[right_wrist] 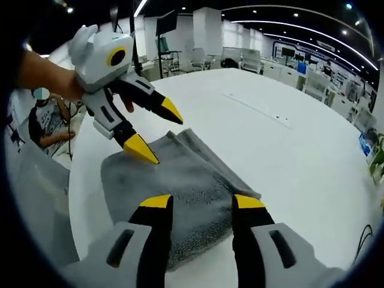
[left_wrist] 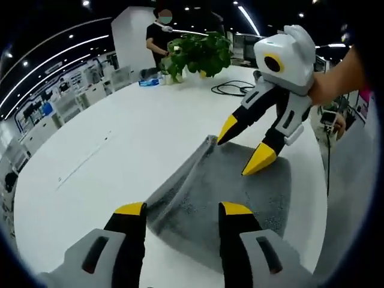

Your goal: Fold the towel on the table until its edges align and the towel forms a compact rectangular stack.

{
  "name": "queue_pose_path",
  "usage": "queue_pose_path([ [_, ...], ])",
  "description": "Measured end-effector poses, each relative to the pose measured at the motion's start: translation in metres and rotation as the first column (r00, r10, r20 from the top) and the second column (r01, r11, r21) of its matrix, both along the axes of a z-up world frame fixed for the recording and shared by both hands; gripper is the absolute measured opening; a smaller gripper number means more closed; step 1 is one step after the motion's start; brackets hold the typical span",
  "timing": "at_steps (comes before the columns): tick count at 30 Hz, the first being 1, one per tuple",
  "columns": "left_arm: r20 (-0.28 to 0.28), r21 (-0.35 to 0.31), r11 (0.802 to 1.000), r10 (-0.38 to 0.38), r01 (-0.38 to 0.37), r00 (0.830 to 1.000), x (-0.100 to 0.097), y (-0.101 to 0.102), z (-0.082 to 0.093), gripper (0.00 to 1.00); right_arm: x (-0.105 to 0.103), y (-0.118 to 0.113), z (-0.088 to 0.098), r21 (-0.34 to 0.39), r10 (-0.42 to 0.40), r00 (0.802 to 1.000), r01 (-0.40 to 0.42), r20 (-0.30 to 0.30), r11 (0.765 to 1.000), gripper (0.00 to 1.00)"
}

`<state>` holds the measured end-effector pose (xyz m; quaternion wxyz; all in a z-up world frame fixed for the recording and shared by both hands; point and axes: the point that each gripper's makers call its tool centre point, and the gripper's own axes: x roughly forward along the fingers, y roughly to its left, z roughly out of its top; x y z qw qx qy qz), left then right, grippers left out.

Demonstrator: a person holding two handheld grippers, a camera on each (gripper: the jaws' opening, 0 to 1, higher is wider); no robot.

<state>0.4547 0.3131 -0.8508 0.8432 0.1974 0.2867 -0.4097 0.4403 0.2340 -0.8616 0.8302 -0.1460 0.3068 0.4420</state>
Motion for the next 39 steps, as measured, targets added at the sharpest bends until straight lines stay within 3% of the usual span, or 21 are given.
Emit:
queue_pose_path([
  [7,-0.026,0.028,1.000,-0.012,0.013,1.000,-0.017,-0.001,-0.015,0.48,-0.020,-0.006,-0.008,-0.009,0.002,1.000,-0.002,-0.012,1.000,0.36],
  [9,-0.020,0.082,0.996,-0.021,0.022,1.000,-0.019,0.005,-0.023,0.42,-0.025,-0.008,-0.009,-0.019,0.007,1.000,-0.008,-0.008,1.000,0.34],
  [10,-0.015,0.123,0.992,-0.017,0.018,1.000,-0.019,0.011,-0.028,0.39,-0.028,-0.010,-0.013,-0.040,0.009,1.000,-0.010,-0.017,0.999,0.33],
  [11,-0.017,0.106,0.994,-0.013,0.015,1.000,-0.018,0.009,-0.029,0.39,-0.029,-0.021,-0.024,-0.097,0.003,0.999,-0.007,-0.037,0.995,0.31],
  [14,-0.017,0.102,0.995,0.006,-0.004,1.000,-0.015,0.011,-0.032,0.43,-0.029,-0.020,-0.027,-0.051,-0.014,0.999,0.013,-0.032,0.999,0.30],
  [18,-0.010,0.115,0.993,-0.004,0.005,1.000,-0.015,0.010,-0.033,0.43,-0.026,-0.023,-0.031,-0.049,-0.023,1.000,0.022,-0.021,0.999,0.30],
  [26,-0.002,0.045,0.999,0.017,-0.017,1.000,-0.023,0.010,-0.019,0.46,-0.020,-0.026,-0.026,0.019,-0.091,0.995,0.092,-0.031,0.996,0.34],
  [29,-0.033,-0.017,0.995,0.098,-0.099,0.995,-0.029,0.012,-0.015,0.47,-0.021,-0.026,-0.020,0.046,-0.131,0.991,0.132,-0.021,0.990,0.38],
  [36,-0.038,-0.023,0.990,0.140,-0.141,0.989,-0.039,0.020,-0.017,0.47,-0.019,-0.037,-0.027,0.050,-0.223,0.974,0.224,-0.027,0.973,0.44],
  [38,-0.075,-0.048,0.984,0.168,-0.172,0.983,-0.042,0.020,-0.018,0.47,-0.020,-0.039,-0.031,0.049,-0.238,0.970,0.241,-0.056,0.969,0.44],
  [39,-0.121,-0.061,0.976,0.199,-0.207,0.973,-0.045,0.021,-0.022,0.48,-0.020,-0.041,-0.033,0.045,-0.249,0.967,0.251,-0.062,0.967,0.44],
])
